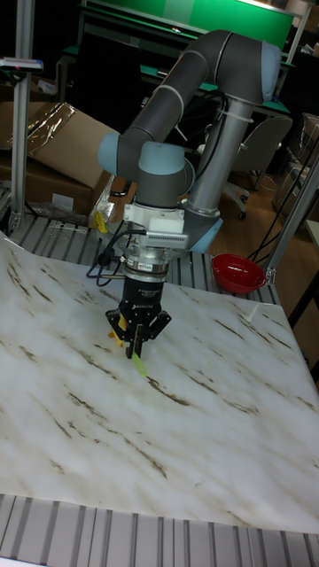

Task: Scrub the table with a brush

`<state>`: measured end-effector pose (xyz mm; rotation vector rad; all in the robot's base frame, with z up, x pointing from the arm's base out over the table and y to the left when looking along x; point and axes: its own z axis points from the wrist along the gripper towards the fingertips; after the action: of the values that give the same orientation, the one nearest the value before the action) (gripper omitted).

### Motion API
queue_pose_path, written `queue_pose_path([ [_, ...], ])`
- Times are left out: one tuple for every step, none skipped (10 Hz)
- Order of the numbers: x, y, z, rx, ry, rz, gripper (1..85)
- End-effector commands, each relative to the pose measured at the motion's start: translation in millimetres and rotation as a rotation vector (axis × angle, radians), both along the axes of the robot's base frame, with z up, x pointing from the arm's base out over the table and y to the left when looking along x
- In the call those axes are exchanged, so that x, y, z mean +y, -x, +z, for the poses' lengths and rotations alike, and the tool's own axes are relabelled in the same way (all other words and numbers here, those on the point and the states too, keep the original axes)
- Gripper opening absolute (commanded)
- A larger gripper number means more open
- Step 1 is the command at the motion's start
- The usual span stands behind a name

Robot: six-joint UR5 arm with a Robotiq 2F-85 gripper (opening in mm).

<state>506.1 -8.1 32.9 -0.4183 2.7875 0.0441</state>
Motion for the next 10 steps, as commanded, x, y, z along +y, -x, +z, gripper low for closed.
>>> queue_pose_path([
  [-14, -1.4, 0.8, -0.015, 0.011, 0.016, 1.0],
  [-18, -1.5, -0.6, -0.021, 0.014, 0.024, 1.0],
  [-22, -1.5, -1.7, -0.024, 0.016, 0.031, 1.0],
  [-25, -1.4, -1.8, -0.026, 0.017, 0.037, 1.0],
  [-27, -1.3, -1.4, -0.026, 0.019, 0.04, 1.0],
  [-28, -1.5, -1.2, -0.028, 0.022, 0.04, 1.0],
  [-29, -2.1, -1.3, -0.031, 0.027, 0.044, 1.0],
  [-31, -2.0, -1.6, -0.031, 0.032, 0.045, 1.0],
  [-34, -2.1, -2.0, -0.033, 0.04, 0.05, 1.0],
  [-36, -2.9, -2.6, -0.036, 0.045, 0.055, 1.0],
])
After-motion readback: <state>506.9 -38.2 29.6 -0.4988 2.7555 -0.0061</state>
